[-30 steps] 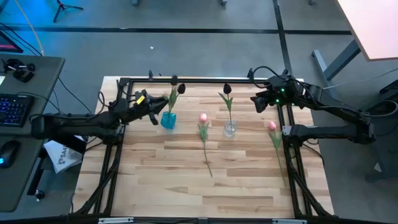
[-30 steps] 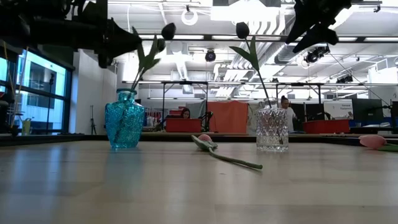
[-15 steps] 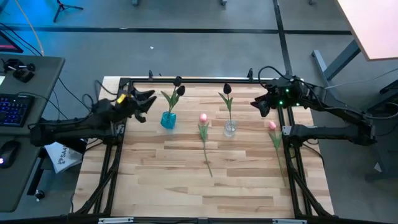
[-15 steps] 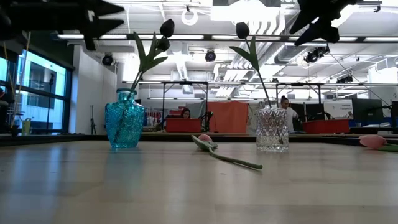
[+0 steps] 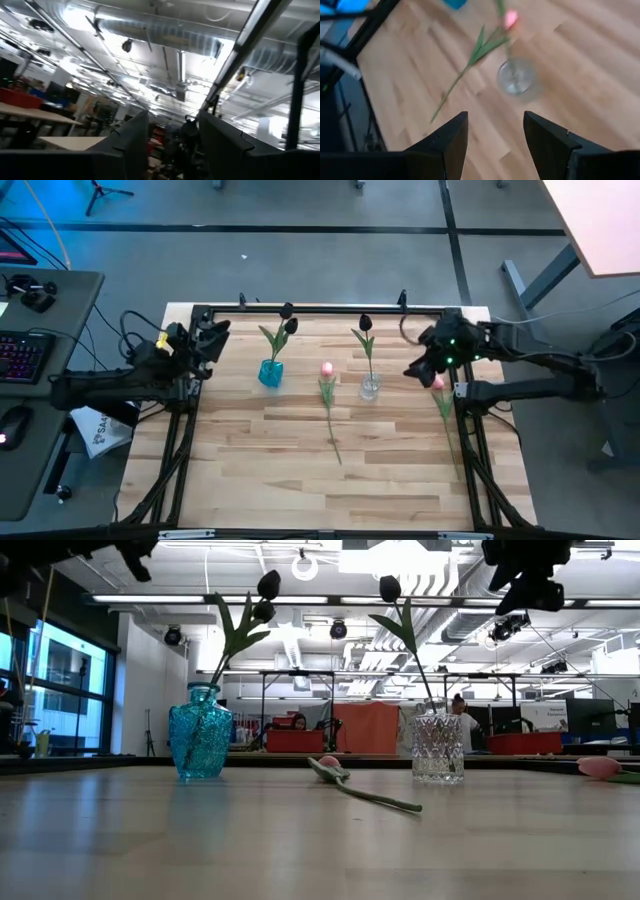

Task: Sort flowers into vase by color
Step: Move the black flower from the transparent vase to the blue vase

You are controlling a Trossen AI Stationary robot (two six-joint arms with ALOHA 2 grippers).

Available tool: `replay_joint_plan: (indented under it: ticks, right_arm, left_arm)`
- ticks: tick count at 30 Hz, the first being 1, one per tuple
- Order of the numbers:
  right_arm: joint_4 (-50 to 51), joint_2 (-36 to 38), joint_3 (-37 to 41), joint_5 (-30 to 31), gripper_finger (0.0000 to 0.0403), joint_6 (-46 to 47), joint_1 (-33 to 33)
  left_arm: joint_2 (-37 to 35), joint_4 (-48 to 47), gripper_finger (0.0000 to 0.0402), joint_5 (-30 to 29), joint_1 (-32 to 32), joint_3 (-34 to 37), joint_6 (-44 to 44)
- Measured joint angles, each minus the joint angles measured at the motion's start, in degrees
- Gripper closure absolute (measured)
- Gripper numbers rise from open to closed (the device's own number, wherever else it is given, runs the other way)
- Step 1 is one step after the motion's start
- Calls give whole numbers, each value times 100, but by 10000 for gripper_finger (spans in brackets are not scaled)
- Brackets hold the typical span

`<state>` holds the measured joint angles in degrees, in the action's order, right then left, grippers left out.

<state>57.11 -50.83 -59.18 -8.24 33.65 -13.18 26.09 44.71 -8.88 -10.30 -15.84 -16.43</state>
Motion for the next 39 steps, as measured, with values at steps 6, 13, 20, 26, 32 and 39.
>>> replay_joint_plan:
  ticks: [6,13,20,26,32,39]
  right_arm:
    - [-133,-456,0,-232,217,307,1013]
    - [-698,-1018,0,-117,217,354,1937]
    - [-1241,-1265,0,1849,217,236,2379]
    - [-1527,-1276,0,3641,217,233,1985]
    - [-1782,-1629,0,3459,217,-145,1395]
    - [-2099,-2100,0,3207,217,-864,1037]
  left_arm:
    - [551,135,238,2,440,-665,136]
    - [1030,196,238,0,726,-1214,120]
    - [1230,178,238,108,903,-1304,-483]
    - [1243,181,238,109,898,-1305,-599]
    - [1254,179,238,106,898,-1305,-599]
    - [1254,172,239,87,896,-1305,-597]
